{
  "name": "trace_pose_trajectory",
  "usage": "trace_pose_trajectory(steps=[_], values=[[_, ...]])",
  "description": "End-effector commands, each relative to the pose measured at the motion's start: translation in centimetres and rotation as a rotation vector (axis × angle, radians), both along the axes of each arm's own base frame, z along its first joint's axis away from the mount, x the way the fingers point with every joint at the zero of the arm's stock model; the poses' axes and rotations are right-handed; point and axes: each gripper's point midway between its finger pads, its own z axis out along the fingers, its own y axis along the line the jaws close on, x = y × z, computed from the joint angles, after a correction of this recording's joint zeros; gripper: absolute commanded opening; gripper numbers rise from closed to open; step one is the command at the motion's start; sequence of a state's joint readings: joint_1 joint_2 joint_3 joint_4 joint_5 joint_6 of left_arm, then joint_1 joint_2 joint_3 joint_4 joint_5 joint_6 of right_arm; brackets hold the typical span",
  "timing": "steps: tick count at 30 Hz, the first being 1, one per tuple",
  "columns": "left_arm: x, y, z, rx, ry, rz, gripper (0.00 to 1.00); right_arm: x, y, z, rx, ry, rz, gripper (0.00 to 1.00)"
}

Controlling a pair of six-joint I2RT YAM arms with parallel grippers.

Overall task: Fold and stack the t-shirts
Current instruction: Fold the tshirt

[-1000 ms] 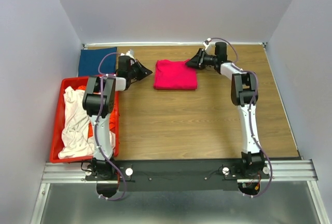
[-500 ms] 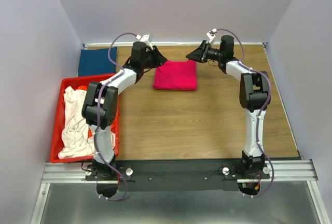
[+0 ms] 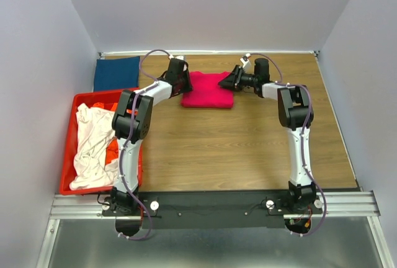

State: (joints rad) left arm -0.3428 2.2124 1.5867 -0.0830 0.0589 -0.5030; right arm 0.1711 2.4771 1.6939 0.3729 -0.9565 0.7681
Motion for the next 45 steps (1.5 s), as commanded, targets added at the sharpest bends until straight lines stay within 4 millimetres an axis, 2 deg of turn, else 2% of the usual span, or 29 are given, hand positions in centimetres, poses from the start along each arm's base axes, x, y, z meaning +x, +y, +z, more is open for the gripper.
trace_pose_trajectory(steps=[1, 3, 4, 6, 7, 8, 10, 11, 13, 14, 15, 16, 17, 18, 20, 22, 23, 24, 25, 27, 28, 32, 34, 36, 38, 39, 42, 43, 45], values=[[-1.7, 5.9, -3.1, 0.068, 0.114, 0.132, 0.33, 0.6, -1.6, -3.3, -0.029, 0.055, -0.070, 0.50], [-1.8, 5.7, -2.6, 0.016, 0.120, 0.131, 0.33, 0.6, -2.3, -3.2, -0.028, 0.063, -0.078, 0.50], [-1.8, 5.9, -2.2, 0.020, 0.112, 0.132, 0.33, 0.8, -2.4, -2.1, -0.023, 0.047, -0.077, 0.50], [-1.6, 5.5, 0.0, -0.003, 0.071, 0.125, 0.33, 0.8, -2.5, -0.8, -0.037, 0.028, -0.074, 0.50], [-1.5, 5.0, 2.1, -0.036, 0.035, 0.114, 0.34, 0.9, -2.6, 0.0, -0.043, 0.018, -0.073, 0.50], [-2.0, 4.8, 2.5, -0.049, 0.031, 0.105, 0.34, 0.9, -2.6, 1.7, -0.036, -0.008, -0.072, 0.50], [-2.2, 4.2, 4.7, -0.096, -0.023, 0.087, 0.35, 0.3, -2.6, 3.2, -0.023, -0.009, -0.068, 0.50], [-3.0, 4.1, 6.3, -0.121, -0.049, 0.075, 0.36, -0.1, -2.3, 5.3, -0.010, -0.032, -0.063, 0.50], [-4.1, 2.9, 9.3, -0.194, -0.113, 0.009, 0.36, -1.5, -2.0, 6.1, 0.010, -0.018, -0.052, 0.50], [-4.6, 2.7, 9.9, -0.216, -0.124, -0.010, 0.37, -2.4, -1.4, 6.7, 0.035, 0.008, -0.045, 0.50], [-4.8, 2.1, 11.2, -0.249, -0.163, -0.036, 0.37, -3.2, -0.9, 8.9, 0.064, -0.046, -0.021, 0.51], [-5.9, 1.2, 12.7, -0.292, -0.184, -0.085, 0.37, -4.0, -0.3, 9.3, 0.079, -0.043, -0.007, 0.51], [-7.0, 1.0, 11.9, -0.312, -0.166, -0.102, 0.36, -5.3, 0.1, 8.4, 0.084, -0.005, 0.002, 0.52], [-7.7, 0.0, 12.6, -0.372, -0.176, -0.151, 0.36, -6.2, 1.3, 9.4, 0.101, -0.014, 0.023, 0.53], [-9.2, -0.5, 10.9, -0.416, -0.135, -0.177, 0.36, -8.0, 2.8, 8.5, 0.117, 0.034, 0.055, 0.54], [-9.9, -0.9, 8.8, -0.465, -0.090, -0.179, 0.36, -8.5, 3.9, 7.3, 0.123, 0.042, 0.074, 0.54], [-9.7, -1.1, 8.5, -0.478, -0.086, -0.178, 0.36, -8.5, 3.9, 6.6, 0.122, 0.054, 0.074, 0.54], [-9.8, -0.9, 7.3, -0.484, -0.062, -0.162, 0.35, -8.3, 4.1, 6.1, 0.125, 0.060, 0.073, 0.54], [-9.7, -1.0, 5.7, -0.507, -0.022, -0.144, 0.35, -8.2, 4.1, 4.1, 0.120, 0.102, 0.064, 0.54], [-9.7, -0.4, 3.9, -0.534, 0.027, -0.116, 0.34, -7.9, 3.8, 1.9, 0.115, 0.149, 0.052, 0.55], [-9.9, -0.3, 2.4, -0.549, 0.075, -0.099, 0.34, -7.8, 3.4, -0.4, 0.105, 0.199, 0.035, 0.55], [-10.2, 2.0, 0.5, -0.538, 0.117, -0.019, 0.33, -7.5, 0.6, -5.3, 0.071, 0.284, -0.048, 0.54], [-10.2, 3.0, 0.6, -0.521, 0.105, 0.019, 0.33, -7.4, -0.2, -6.0, 0.066, 0.297, -0.071, 0.54], [-10.3, 3.5, 0.6, -0.506, 0.100, 0.026, 0.33, -7.2, -0.5, -5.0, 0.073, 0.287, -0.076, 0.54], [-10.4, 3.5, 1.6, -0.498, 0.081, 0.020, 0.33, -7.2, -0.1, -3.4, 0.084, 0.260, -0.057, 0.54], [-10.4, 3.6, 2.0, -0.495, 0.068, 0.015, 0.34, -7.0, 0.2, -1.2, 0.097, 0.224, -0.047, 0.54], [-10.3, 4.1, 4.0, -0.472, 0.014, 0.024, 0.33, -7.1, 1.5, 2.4, 0.116, 0.163, -0.023, 0.54], [-10.3, 4.4, 5.0, -0.455, -0.012, 0.029, 0.34, -7.4, 2.4, 4.4, 0.125, 0.129, -0.007, 0.55], [-10.4, 4.7, 6.0, -0.443, -0.037, 0.035, 0.34, -7.8, 3.6, 6.2, 0.132, 0.093, 0.011, 0.54]])
